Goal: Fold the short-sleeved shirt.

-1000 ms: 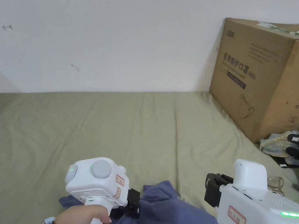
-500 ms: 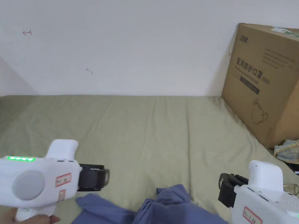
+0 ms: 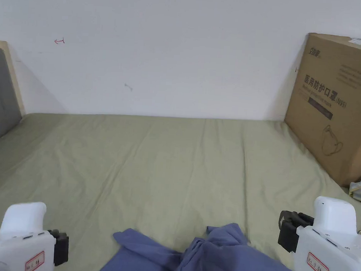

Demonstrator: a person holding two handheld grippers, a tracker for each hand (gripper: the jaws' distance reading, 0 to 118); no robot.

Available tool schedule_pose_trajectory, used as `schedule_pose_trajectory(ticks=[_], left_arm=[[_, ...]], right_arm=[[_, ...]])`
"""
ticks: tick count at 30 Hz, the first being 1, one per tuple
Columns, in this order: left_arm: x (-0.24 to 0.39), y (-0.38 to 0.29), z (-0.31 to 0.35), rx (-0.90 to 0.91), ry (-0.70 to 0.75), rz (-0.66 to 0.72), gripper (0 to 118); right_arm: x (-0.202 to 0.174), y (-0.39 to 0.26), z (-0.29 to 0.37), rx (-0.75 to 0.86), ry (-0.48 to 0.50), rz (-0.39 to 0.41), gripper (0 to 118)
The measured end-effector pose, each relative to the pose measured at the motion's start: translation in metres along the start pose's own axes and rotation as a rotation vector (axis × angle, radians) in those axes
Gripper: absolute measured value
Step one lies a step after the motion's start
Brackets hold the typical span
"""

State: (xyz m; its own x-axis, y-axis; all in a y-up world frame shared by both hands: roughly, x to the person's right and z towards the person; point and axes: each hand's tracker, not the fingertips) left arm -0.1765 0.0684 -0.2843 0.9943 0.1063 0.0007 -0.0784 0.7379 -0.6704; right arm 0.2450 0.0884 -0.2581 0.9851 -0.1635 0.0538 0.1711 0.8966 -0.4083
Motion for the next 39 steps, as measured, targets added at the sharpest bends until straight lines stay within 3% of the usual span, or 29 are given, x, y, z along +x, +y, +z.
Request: schedule_pose_trajectory(ticks=[4,8,10,12,13,14,17,20,22,23,25,26,28,34,35,36,37,39], left_arm=[[-0.013,-0.015,-0.049,-0.343,-0.019,0.052,0],[-0.018,-0.027,-0.096,-0.470,-0.048,0.025,1],[-0.016,-0.029,-0.114,-0.481,-0.042,0.025,39],[-0.015,-0.034,-0.134,-0.525,-0.051,0.039,105],[-0.013,-0.038,-0.145,-0.564,-0.038,0.051,117],[-0.012,-0.042,-0.151,-0.567,-0.042,0.052,118],[-0.007,-0.055,-0.171,-0.631,0.000,0.066,117],[0.001,-0.069,-0.180,-0.670,-0.015,0.036,99],[0.012,-0.066,-0.166,-0.600,-0.005,-0.124,94],[0.013,-0.068,-0.155,-0.552,-0.036,-0.150,81],[0.015,-0.060,-0.136,-0.465,-0.083,-0.158,2],[0.012,-0.058,-0.126,-0.417,-0.144,-0.093,3],[-0.003,-0.049,-0.107,-0.331,-0.119,0.001,3],[-0.017,-0.035,-0.079,-0.281,-0.139,0.029,3],[-0.018,-0.034,-0.077,-0.276,-0.145,0.022,3],[-0.017,-0.034,-0.077,-0.271,-0.147,0.016,3],[-0.017,-0.034,-0.078,-0.269,-0.147,0.009,3],[-0.013,-0.034,-0.083,-0.283,-0.142,-0.008,3]], right_arm=[[0.002,-0.005,-0.002,-0.020,-0.004,-0.003,1],[0.004,-0.009,-0.007,-0.043,-0.008,-0.004,1],[0.005,-0.010,-0.009,-0.051,-0.013,-0.004,1],[0.007,-0.012,-0.012,-0.064,-0.015,-0.008,1],[0.008,-0.013,-0.013,-0.071,-0.016,-0.010,0],[0.009,-0.013,-0.015,-0.077,-0.018,-0.011,0],[0.013,-0.015,-0.018,-0.087,-0.028,-0.016,1],[0.018,-0.016,-0.023,-0.102,-0.037,-0.027,1],[0.023,-0.014,-0.025,-0.109,-0.041,-0.036,1],[0.026,-0.013,-0.027,-0.110,-0.044,-0.038,1],[0.033,-0.011,-0.033,-0.114,-0.050,-0.040,1],[0.038,-0.008,-0.039,-0.132,-0.039,-0.052,1],[0.047,-0.003,-0.053,-0.200,0.009,-0.081,1],[0.071,0.001,-0.120,-0.357,0.001,0.027,3],[0.075,0.000,-0.138,-0.418,-0.009,0.031,19],[0.078,-0.002,-0.154,-0.492,-0.024,0.024,63],[0.082,-0.007,-0.176,-0.602,-0.027,0.014,90],[0.092,-0.021,-0.202,-0.693,0.000,-0.049,93]])
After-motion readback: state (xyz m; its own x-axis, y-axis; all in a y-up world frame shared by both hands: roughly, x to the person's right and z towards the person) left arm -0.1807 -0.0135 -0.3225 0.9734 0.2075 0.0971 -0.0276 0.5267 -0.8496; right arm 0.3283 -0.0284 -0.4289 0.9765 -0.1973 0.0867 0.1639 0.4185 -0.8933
